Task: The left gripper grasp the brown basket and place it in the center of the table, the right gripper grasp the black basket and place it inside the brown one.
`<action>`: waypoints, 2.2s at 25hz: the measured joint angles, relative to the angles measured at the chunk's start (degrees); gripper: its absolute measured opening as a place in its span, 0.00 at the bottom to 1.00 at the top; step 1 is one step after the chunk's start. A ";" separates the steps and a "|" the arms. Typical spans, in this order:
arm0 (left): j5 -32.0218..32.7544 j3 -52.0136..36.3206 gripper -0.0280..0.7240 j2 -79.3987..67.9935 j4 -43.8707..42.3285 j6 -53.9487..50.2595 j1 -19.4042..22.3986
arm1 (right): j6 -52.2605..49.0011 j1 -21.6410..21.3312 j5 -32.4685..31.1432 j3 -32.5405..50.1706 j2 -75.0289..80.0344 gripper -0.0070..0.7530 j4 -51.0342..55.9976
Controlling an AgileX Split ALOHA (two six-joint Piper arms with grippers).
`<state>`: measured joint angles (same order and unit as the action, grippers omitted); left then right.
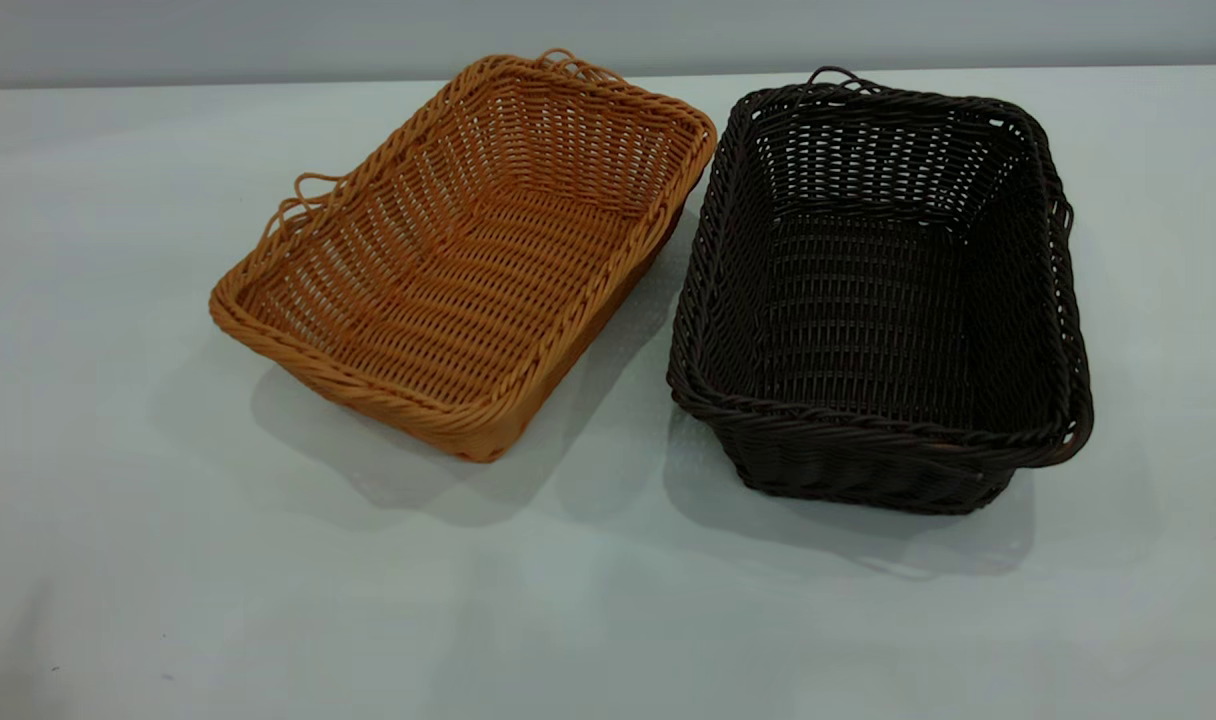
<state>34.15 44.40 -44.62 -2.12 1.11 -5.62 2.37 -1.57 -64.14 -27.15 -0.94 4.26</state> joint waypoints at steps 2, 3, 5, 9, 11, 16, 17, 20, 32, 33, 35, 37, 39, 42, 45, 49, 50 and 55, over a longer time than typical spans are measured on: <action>-5.16 2.50 0.78 -8.89 0.12 1.40 -1.31 | 0.00 0.00 0.00 0.00 0.00 0.76 0.00; -7.20 3.87 0.78 -13.02 0.17 1.71 -2.08 | 0.00 0.00 0.00 0.00 0.00 0.76 0.00; -11.37 6.38 0.78 -19.95 0.18 2.10 -3.36 | 0.00 0.00 0.00 0.00 0.00 0.76 0.00; -14.36 11.35 0.78 -33.56 0.23 2.56 -6.28 | -0.57 0.00 0.02 0.00 0.00 0.76 0.00; -15.53 13.62 0.78 -40.05 0.17 2.69 -7.74 | -0.95 0.00 0.28 0.00 0.00 0.76 0.00; -18.70 21.16 0.78 -55.52 0.17 2.86 -10.04 | -2.37 0.00 1.82 -2.79 4.46 0.76 -0.01; -18.70 22.72 0.78 -58.08 0.17 2.86 -10.31 | -2.37 0.00 2.00 -3.63 6.44 0.76 -0.01; -19.50 26.12 0.78 -64.00 0.17 2.93 -10.59 | -2.68 0.00 3.52 -5.96 13.27 0.76 0.74; -27.53 29.27 0.78 -80.87 0.17 3.04 -10.59 | -3.22 0.00 17.78 -6.75 44.34 0.76 10.56; -28.56 29.27 0.78 -82.17 0.17 3.04 -10.59 | -2.92 0.00 18.95 -6.75 46.62 0.76 11.38; -30.75 29.27 0.78 -84.40 0.11 3.04 -10.59 | -1.71 0.00 20.55 -6.75 50.95 0.76 13.52; -32.80 29.33 0.76 -86.15 0.11 3.04 -10.59 | -0.28 0.00 21.48 -6.75 54.67 0.76 16.05; -34.15 30.08 0.72 -87.91 0.11 3.04 -10.59 | 2.03 0.00 21.63 -6.75 58.44 0.76 19.75; -35.04 32.55 0.58 -90.98 0.11 3.04 -10.59 | 6.56 0.00 21.73 -6.75 64.66 0.76 27.07; -35.03 35.56 0.35 -92.77 0.04 3.04 -10.66 | 10.77 2.15 21.73 -6.75 70.45 0.76 34.47; -34.15 38.80 0.17 -93.21 0.62 2.68 -10.70 | 12.40 8.82 24.22 -6.85 77.66 0.76 42.22; -34.15 39.77 0.17 -93.21 0.62 2.68 -10.70 | 12.53 10.16 25.16 -6.92 79.13 0.76 43.91; -30.27 42.30 0.16 -92.14 0.67 2.68 -10.70 | 12.05 13.59 30.43 -7.20 87.06 0.76 53.16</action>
<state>3.88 86.70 -136.75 -1.45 3.79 -16.32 14.43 12.02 -33.70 -34.35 86.12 57.42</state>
